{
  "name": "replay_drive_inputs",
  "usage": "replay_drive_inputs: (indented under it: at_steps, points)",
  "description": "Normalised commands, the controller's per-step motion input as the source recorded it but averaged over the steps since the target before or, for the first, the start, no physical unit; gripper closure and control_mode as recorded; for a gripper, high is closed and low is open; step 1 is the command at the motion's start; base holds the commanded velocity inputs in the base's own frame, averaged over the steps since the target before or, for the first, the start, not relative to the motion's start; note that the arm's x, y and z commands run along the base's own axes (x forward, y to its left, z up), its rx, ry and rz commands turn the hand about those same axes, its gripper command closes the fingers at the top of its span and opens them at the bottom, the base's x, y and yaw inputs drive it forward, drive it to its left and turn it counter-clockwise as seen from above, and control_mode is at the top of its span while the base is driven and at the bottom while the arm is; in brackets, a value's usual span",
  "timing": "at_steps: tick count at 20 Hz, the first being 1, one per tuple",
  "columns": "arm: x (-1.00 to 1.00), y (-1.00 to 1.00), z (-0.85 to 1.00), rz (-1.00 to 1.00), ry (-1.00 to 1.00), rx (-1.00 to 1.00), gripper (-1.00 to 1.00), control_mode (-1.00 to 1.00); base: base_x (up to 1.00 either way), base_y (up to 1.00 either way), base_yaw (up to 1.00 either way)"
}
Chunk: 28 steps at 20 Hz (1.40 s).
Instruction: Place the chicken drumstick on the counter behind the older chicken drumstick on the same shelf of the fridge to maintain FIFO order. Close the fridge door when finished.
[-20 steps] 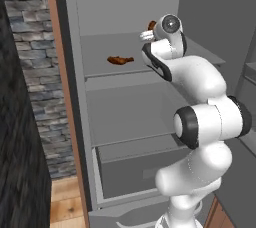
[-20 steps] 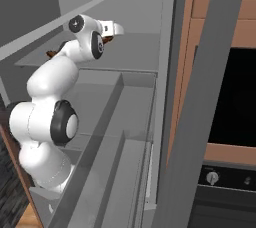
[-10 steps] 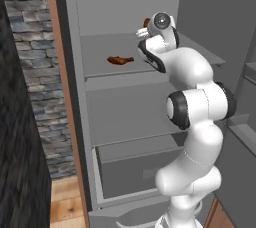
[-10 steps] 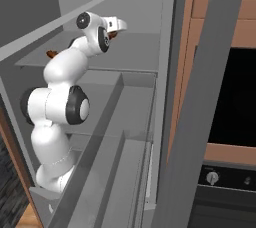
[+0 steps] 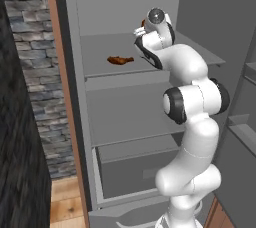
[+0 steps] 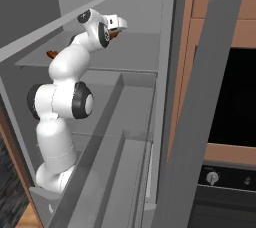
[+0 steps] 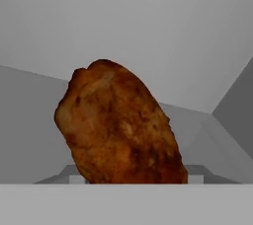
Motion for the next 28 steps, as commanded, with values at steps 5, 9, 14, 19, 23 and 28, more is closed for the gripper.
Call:
replay_drive_inputs:
  at_steps: [5,9,14,19,23,28]
  points:
    - [-0.04,0.0,-0.22,0.0,0.0,0.0,-1.0,-1.0,0.0,0.0,0.0]
    - [-0.01,0.04,-0.06,0.0,0.0,0.0,-1.0,-1.0,0.0,0.0,0.0]
    - [0.0,0.26,0.01,0.0,0.0,0.0,-1.0,-1.0,0.0,0.0,0.0]
    - [-0.2,0.19,0.24,-0.01,-0.05,0.0,-1.0,-1.0,0.0,0.0,0.0]
    - [-0.64,0.13,0.05,-0.04,-0.06,0.0,-1.0,-1.0,0.0,0.0,0.0]
    - [-0.94,0.11,0.0,-0.03,-0.08,0.0,-1.0,-1.0,0.0,0.0,0.0]
